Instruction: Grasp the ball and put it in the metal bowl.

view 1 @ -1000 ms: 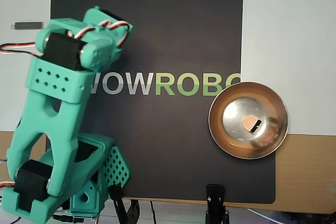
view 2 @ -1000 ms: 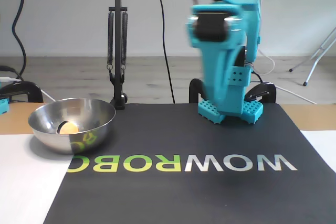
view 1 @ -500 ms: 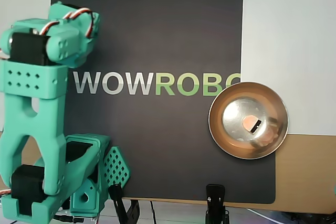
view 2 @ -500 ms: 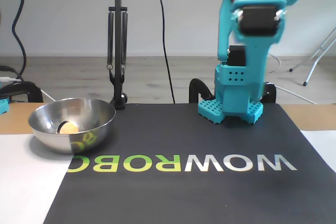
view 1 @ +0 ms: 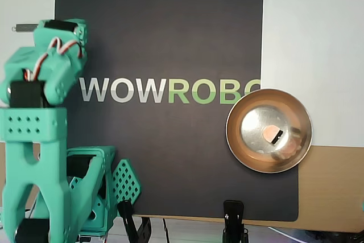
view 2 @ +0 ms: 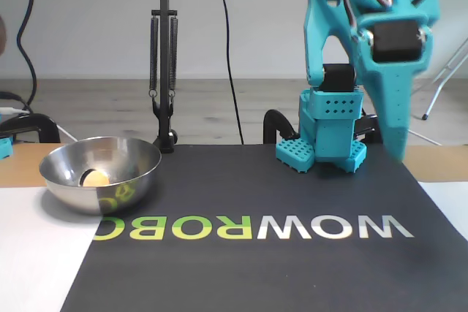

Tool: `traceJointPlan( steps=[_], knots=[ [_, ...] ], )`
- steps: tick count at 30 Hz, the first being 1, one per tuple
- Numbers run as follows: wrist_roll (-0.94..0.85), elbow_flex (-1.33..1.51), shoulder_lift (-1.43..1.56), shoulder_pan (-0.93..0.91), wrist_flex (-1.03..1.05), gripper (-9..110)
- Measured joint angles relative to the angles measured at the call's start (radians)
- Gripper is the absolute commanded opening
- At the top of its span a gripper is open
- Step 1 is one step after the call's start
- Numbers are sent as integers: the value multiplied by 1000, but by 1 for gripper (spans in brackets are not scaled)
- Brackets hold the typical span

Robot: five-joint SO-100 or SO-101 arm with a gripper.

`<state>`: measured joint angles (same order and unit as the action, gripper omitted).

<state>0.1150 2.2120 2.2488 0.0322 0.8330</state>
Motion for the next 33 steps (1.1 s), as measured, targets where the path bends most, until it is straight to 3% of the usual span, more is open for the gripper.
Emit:
traceJointPlan(
  steps=[21, 33],
  knots=[
    [0, 799, 845, 9, -511, 0],
    [0, 882, 1049, 6, -437, 0]
  ],
)
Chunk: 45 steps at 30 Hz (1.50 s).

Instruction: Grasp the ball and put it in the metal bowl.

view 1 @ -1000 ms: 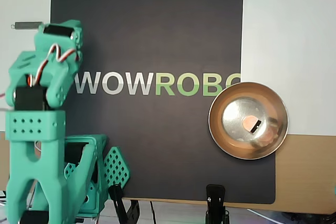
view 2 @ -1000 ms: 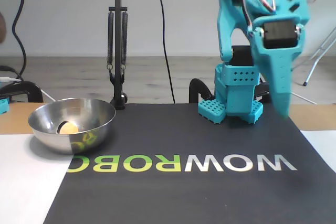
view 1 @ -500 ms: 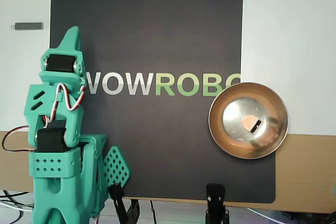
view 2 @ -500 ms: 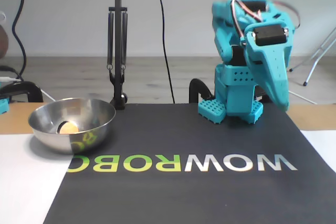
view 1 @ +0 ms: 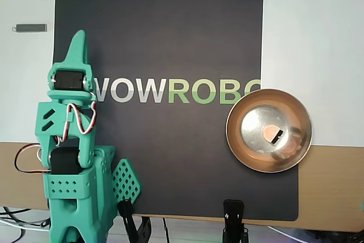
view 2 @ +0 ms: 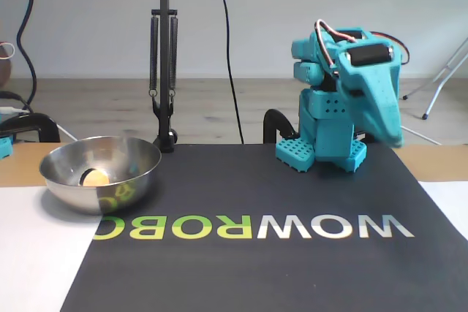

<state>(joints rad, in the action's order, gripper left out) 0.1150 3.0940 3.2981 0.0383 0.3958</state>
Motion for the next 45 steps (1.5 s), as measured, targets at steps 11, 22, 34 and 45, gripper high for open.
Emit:
traceJointPlan(
  steps=[11, 22, 34, 45],
  knots=[
    [-64, 0, 44, 0, 230, 0],
    [-77, 0, 44, 0, 371, 0],
    [-77, 0, 44, 0, 371, 0],
    [-77, 0, 44, 0, 371, 0]
  ],
)
